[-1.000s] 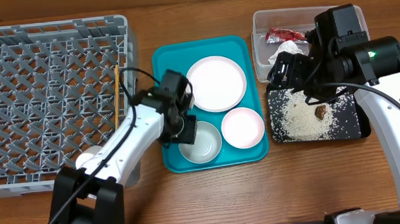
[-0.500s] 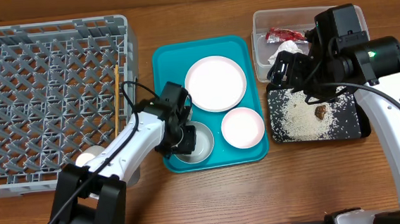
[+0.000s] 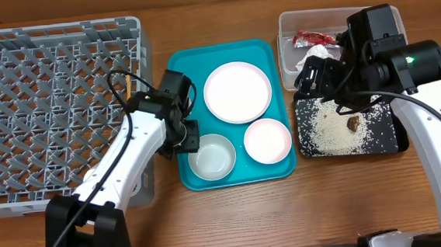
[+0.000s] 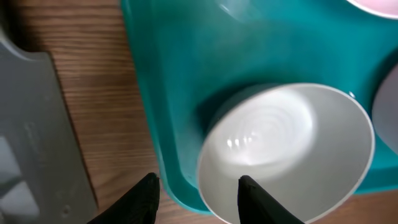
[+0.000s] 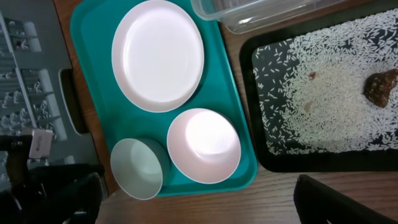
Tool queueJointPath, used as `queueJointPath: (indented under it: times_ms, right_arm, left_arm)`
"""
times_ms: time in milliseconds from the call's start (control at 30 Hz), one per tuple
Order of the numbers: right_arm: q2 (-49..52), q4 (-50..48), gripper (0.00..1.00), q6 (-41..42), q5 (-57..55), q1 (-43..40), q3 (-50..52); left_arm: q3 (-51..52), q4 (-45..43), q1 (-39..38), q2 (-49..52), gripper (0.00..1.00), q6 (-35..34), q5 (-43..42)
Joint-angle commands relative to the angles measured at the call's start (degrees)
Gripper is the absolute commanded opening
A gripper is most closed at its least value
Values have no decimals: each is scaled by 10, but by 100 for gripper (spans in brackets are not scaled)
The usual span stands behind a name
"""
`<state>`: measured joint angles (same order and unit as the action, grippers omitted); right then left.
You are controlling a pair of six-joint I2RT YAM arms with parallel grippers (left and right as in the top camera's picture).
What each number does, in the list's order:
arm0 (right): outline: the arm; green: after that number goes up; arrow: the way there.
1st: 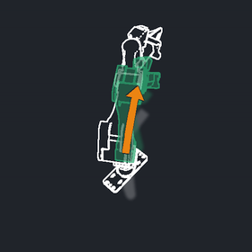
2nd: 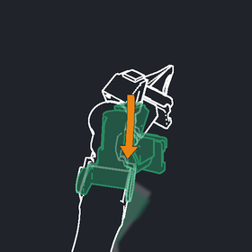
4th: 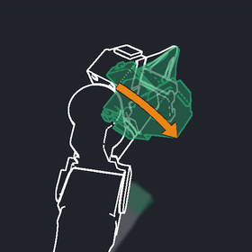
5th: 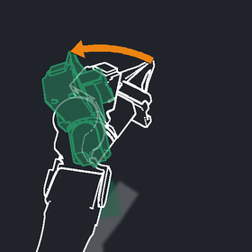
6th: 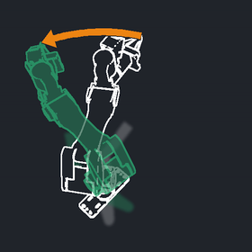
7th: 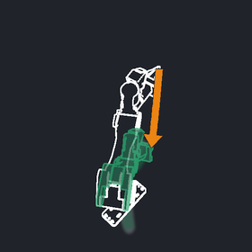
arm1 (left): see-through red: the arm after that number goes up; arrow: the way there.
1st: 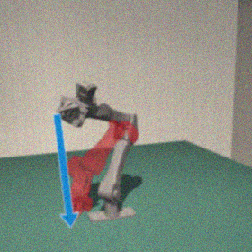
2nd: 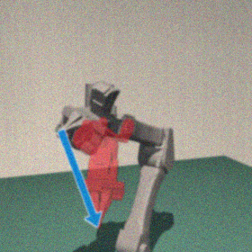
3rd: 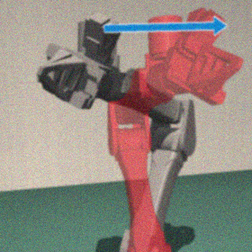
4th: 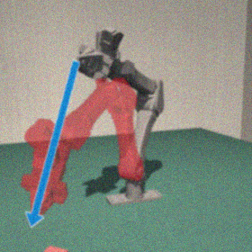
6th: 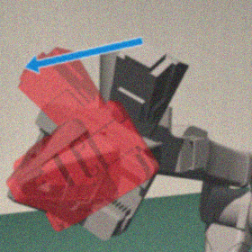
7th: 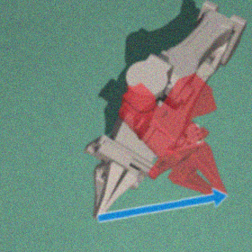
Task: Sort waste into correct bins and load items into the dishwasher
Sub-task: 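Grasp the rim of the pale green bowl with the left gripper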
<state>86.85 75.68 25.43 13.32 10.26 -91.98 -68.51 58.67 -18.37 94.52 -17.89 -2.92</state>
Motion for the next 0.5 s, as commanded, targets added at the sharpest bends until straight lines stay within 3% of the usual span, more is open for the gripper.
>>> queueJointPath:
  times_ms: [0, 200, 467]
  right_arm:
    - [-1, -3, 100, -3, 3, 0, -9]
    - [-1, -3, 100, -3, 3, 0, -9]
    - [-1, -3, 100, -3, 3, 0, -9]
  left_arm:
    - [18, -14, 2, 8, 44, 10, 14]
    - [65, -56, 2, 8, 38, 12, -27]
    - [70, -77, 2, 9, 41, 12, -31]
